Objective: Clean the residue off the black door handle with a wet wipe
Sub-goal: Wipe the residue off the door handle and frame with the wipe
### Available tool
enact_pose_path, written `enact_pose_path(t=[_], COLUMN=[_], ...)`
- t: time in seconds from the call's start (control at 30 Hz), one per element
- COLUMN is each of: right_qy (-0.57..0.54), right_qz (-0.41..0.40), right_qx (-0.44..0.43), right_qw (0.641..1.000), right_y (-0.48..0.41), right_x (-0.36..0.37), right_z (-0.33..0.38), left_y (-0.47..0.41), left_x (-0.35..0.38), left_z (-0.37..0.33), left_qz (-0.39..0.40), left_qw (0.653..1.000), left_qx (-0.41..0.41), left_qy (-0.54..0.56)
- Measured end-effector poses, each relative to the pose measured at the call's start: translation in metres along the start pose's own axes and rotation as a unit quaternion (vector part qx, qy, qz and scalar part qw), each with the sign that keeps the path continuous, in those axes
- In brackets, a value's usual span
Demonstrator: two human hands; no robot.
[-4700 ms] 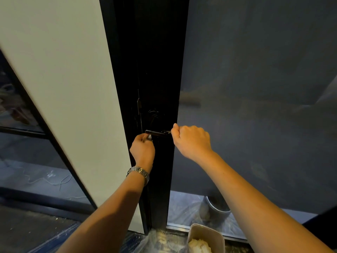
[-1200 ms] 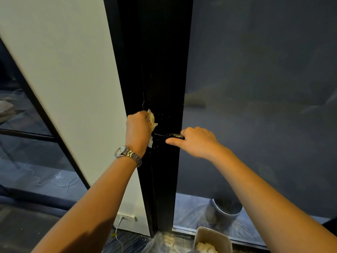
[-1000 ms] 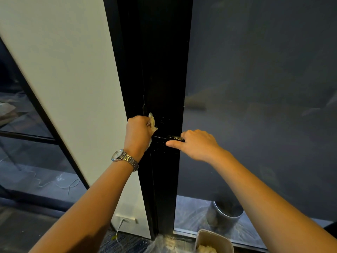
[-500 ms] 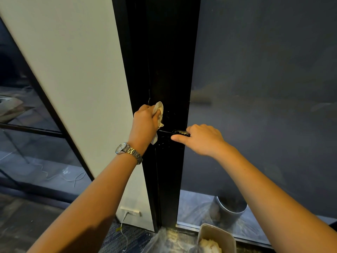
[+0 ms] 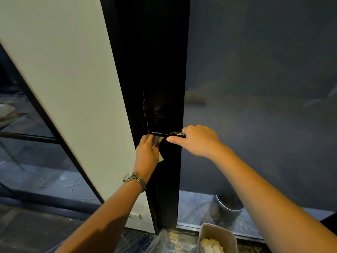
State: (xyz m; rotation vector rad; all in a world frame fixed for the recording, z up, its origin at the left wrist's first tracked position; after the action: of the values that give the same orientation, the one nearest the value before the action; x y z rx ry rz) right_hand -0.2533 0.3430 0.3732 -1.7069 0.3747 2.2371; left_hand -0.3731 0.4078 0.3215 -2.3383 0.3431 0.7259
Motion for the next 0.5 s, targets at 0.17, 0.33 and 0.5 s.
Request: enact_pose_path(t=[0.17, 0.33, 0.5], right_qy=[0.0, 0.001, 0.002], right_qz=[0.0, 0.0, -0.003], right_qx=[-0.005, 0.004, -0.002], right_qw=[1.0, 1.0, 1.0], right_y=[-0.001, -0.001, 0.0], right_x=[0.0, -0.001, -0.001], right_z=[0.001, 0.0, -0.001], left_y=[-0.004, -0.017, -0.012], left_x=[-0.003, 0.011, 0.006], left_z=[0.016, -0.006, 0.011], left_qz=[-0.02, 0.036, -0.001], left_qw=[0.997, 0.999, 0.998], left_qx=[-0.079, 0.007, -0.066], left_qy=[0.018, -0.017, -0.023])
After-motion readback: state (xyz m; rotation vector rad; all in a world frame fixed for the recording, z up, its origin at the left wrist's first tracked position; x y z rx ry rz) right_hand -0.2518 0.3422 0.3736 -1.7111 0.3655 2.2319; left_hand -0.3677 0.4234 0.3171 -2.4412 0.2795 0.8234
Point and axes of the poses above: each hand's wrist, its own y-axis away from the middle knuckle, its own x-axis out of the palm, z = x × y, the point moved 10 cm from there along -y, towards the middle knuckle, and after that the axes turned 13 degrees about x, right-handed, at the moved point
